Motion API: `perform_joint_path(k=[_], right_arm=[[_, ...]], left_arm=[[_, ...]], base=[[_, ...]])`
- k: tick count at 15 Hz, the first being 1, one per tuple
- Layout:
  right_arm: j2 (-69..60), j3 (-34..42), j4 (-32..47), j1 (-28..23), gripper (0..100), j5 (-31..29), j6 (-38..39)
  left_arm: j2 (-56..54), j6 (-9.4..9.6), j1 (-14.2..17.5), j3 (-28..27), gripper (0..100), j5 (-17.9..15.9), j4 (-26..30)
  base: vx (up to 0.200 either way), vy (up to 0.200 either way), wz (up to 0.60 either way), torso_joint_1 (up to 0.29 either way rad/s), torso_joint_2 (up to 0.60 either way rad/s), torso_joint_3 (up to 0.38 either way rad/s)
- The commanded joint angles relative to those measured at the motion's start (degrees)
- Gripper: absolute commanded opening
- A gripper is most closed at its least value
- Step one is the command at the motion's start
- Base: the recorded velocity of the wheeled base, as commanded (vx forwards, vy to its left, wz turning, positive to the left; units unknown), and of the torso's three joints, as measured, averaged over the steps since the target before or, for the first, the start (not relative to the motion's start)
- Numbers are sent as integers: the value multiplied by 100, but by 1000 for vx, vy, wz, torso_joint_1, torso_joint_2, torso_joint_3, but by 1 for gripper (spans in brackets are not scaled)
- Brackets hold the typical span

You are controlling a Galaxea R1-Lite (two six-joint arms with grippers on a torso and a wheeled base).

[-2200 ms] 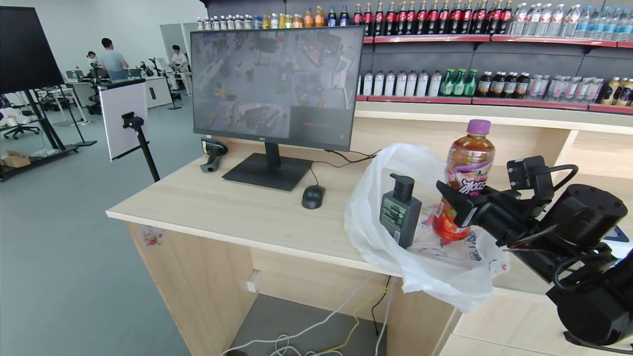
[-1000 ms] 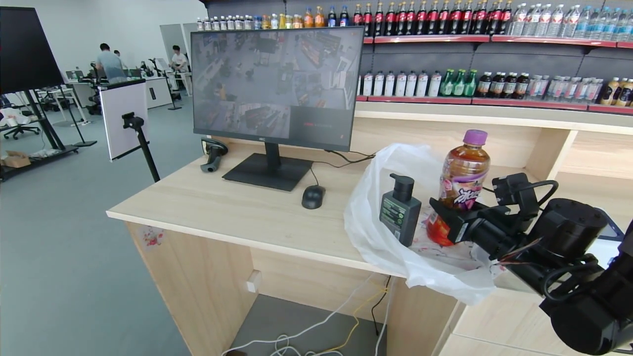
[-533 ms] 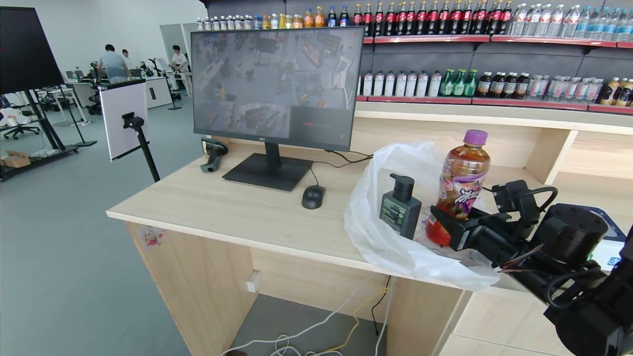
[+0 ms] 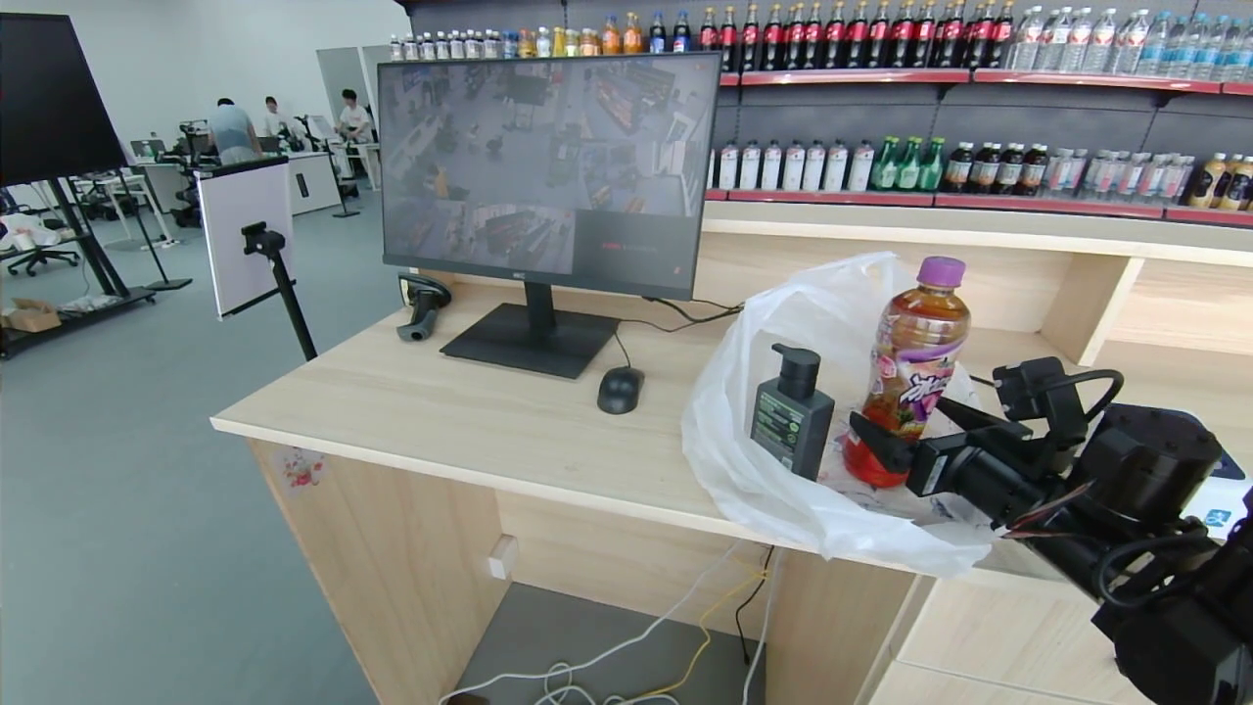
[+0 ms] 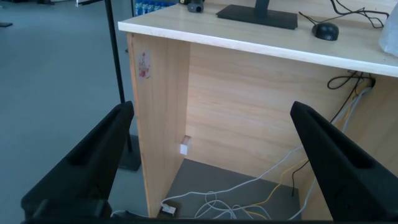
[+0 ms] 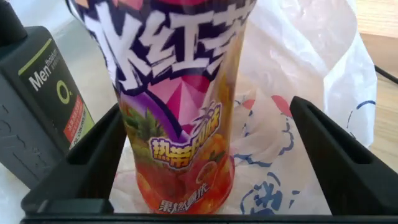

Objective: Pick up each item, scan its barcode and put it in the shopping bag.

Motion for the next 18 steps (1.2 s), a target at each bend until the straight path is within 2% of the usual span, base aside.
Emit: perform_joint_path(k=[1,6,12,14,18], right_arm=[[-231,74,-14,-86,100,1,-4],[-837,399,-14,-60,100,1,-4],[-1716,1278,-14,-24,100,1,-31],[-2437,2052,-14,-33,100,10,-57],[-3474,2175,-14,-130,100,1,224]], left_arm=[[-2,-2,0,0,100,1,-4],[-2,16,0,0,100,1,-4],[-2,16,0,0,100,1,-4],[-2,7,0,0,100,1,-4],[-2,25,0,0,100,1,-4]], base=[[0,0,0,0,0,0],[0,0,0,0,0,0],[0,0,0,0,0,0],[0,0,0,0,0,0],[0,0,0,0,0,0]])
